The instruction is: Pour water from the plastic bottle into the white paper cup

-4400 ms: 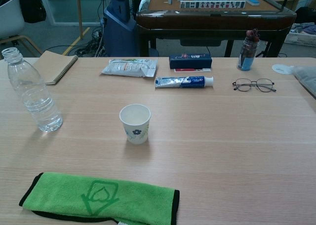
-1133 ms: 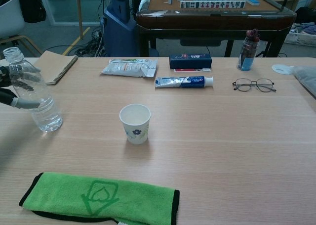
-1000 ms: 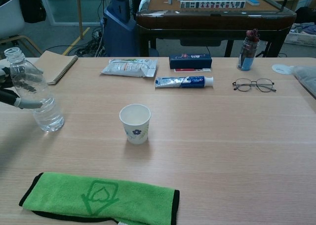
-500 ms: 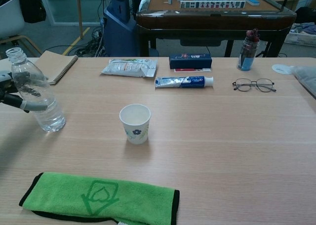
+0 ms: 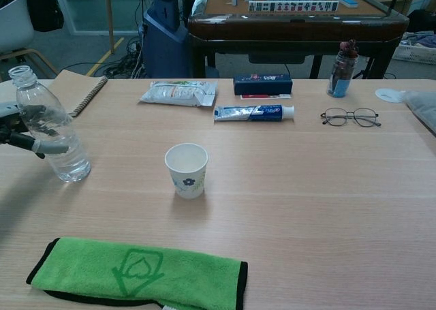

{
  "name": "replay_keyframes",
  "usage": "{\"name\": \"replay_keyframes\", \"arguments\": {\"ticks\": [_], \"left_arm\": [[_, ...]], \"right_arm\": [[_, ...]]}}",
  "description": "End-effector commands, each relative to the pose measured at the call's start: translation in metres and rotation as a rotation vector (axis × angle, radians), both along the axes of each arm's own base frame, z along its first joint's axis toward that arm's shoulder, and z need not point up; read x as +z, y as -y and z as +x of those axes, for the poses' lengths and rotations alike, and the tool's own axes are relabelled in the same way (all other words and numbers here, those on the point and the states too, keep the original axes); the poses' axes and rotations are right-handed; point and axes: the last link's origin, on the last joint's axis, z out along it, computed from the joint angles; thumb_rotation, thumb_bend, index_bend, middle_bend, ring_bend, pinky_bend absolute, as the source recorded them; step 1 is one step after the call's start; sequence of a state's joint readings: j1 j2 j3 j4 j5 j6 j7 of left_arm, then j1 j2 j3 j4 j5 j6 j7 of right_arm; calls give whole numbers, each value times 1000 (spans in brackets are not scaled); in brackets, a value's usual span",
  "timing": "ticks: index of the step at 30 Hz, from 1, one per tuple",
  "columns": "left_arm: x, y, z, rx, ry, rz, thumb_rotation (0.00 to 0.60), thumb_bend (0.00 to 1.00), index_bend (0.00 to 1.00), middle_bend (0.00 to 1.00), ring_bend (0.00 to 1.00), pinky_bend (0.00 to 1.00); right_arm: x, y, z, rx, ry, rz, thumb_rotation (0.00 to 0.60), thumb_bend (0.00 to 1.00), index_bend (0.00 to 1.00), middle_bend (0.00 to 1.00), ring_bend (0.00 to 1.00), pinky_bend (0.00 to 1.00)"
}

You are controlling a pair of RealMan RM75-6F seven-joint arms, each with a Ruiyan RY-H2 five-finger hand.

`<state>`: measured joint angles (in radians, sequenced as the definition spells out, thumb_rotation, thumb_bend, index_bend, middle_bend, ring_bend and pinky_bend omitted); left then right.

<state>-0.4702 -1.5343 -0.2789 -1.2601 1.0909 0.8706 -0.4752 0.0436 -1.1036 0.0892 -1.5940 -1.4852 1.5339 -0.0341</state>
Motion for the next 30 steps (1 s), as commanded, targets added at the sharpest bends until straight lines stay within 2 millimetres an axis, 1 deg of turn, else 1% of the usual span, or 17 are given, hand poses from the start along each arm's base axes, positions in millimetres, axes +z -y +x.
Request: {"name": "replay_keyframes", "arguments": {"ticks": [1,9,15,23,30], "left_arm": [[-1,-1,0,-1,5,2,600,18,298,207,244,474],[-3,-3,2,-15,9,0,600,18,346,241,254,474],[-6,-4,1,-11,7,11,600,18,369,283,290,479],[-8,-4,1,-2,-6,29,600,18,428,368,368,549],[-7,-4,4,1,-7,51,600,22,492,406,410,595]], "right_arm": [[0,0,0,1,1,-1,600,0,203,236,230,504],[0,0,-1,-2,2,0,600,0,203,236,230,504],[1,0,0,0,2,-3,600,0,203,241,230,504],[1,0,0,0,2,-3,600,0,203,241,230,504],[1,0,0,0,1,-2,600,0,203,244,230,504]]}}
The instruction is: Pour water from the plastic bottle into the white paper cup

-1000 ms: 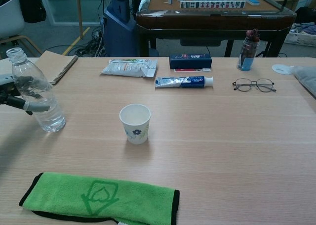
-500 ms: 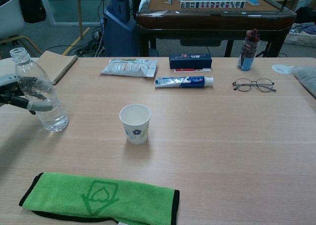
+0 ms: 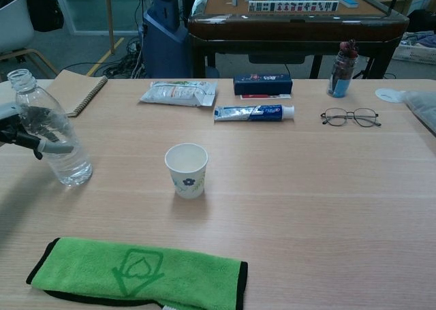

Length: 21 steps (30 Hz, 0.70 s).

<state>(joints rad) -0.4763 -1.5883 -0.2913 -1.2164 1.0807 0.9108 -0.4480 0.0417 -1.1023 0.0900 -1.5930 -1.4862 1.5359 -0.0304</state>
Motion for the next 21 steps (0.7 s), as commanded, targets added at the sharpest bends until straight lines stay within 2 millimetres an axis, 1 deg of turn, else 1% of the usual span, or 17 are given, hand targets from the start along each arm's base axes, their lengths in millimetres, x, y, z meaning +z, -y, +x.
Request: {"name": "replay_keyframes", "arguments": {"ticks": [1,10,16,21], "left_arm": [[1,0,2,-3,2,12,600,21,500,413,416,602],[8,1,12,-64,-36,55,600,23,543,446,443,630],[13,4,24,-166,-142,74,600,23,556,460,454,643],[13,9,34,-278,-299,92,600,23,558,464,457,643]], "right_arm": [[0,0,0,0,-1,1,600,0,203,246,230,504],[0,0,1,1,-1,0,600,0,203,248,230,504],[0,0,0,1,0,1,600,0,203,248,230,504],[0,0,1,2,-1,1,600,0,203,248,230,504]]}}
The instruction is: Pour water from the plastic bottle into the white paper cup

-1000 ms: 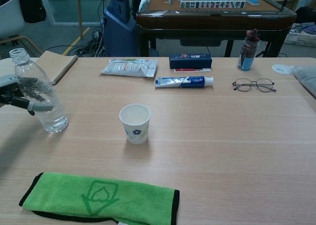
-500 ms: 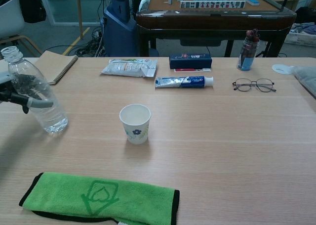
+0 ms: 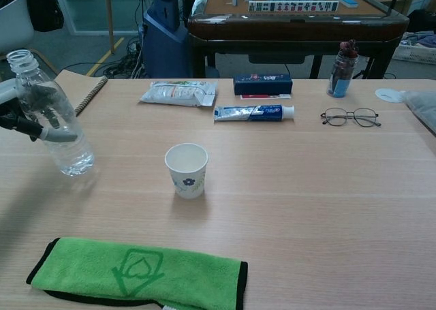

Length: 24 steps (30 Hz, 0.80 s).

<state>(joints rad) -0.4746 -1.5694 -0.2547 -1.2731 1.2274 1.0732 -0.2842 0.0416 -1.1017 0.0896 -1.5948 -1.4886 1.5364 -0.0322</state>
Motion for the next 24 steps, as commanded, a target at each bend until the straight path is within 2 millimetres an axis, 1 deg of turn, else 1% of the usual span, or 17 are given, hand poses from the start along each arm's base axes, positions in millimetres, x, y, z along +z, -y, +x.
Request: {"name": "replay_keyframes", "arguments": {"ticks": [1,8,17,24], "left_arm": [[-1,4,9,-88,-125,17,600,23,559,466,458,645],[-10,6,23,-214,-340,36,600,23,560,472,461,649],[-22,3,36,-357,-603,86,600,23,565,489,471,658],[-31,0,46,-429,-747,101,600,23,568,496,471,659]], "right_arm": [[0,0,0,0,0,1,600,0,203,248,230,504],[1,0,0,1,2,-1,600,0,203,248,230,504],[4,0,-2,-5,9,-11,600,0,203,248,230,504],[6,0,-3,-7,12,-16,600,0,203,248,230,504]]}}
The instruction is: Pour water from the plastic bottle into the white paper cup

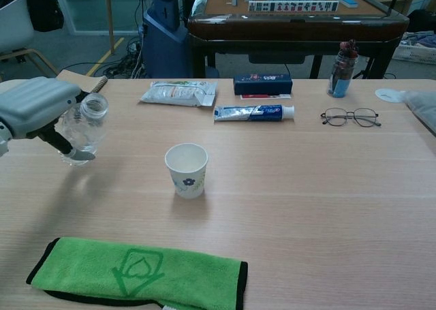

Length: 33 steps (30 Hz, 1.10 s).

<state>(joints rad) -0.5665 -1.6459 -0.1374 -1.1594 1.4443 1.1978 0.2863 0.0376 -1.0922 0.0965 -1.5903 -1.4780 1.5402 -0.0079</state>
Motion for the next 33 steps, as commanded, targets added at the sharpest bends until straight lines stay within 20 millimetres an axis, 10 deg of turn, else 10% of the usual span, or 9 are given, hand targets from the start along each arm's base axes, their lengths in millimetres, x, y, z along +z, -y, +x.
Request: {"name": "replay_keyframes", "arguments": {"ticks": [1,33], "left_arm": [[-7,-1,8,-48,-76,8,600,23,568,497,472,659],[-34,-17,35,-75,-426,100,600,24,587,529,490,671]], "right_arm": [[0,0,0,0,1,-1,600,0,203,248,230,504],[10,0,-7,-21,16,-26,600,0,203,248,230,504]]}}
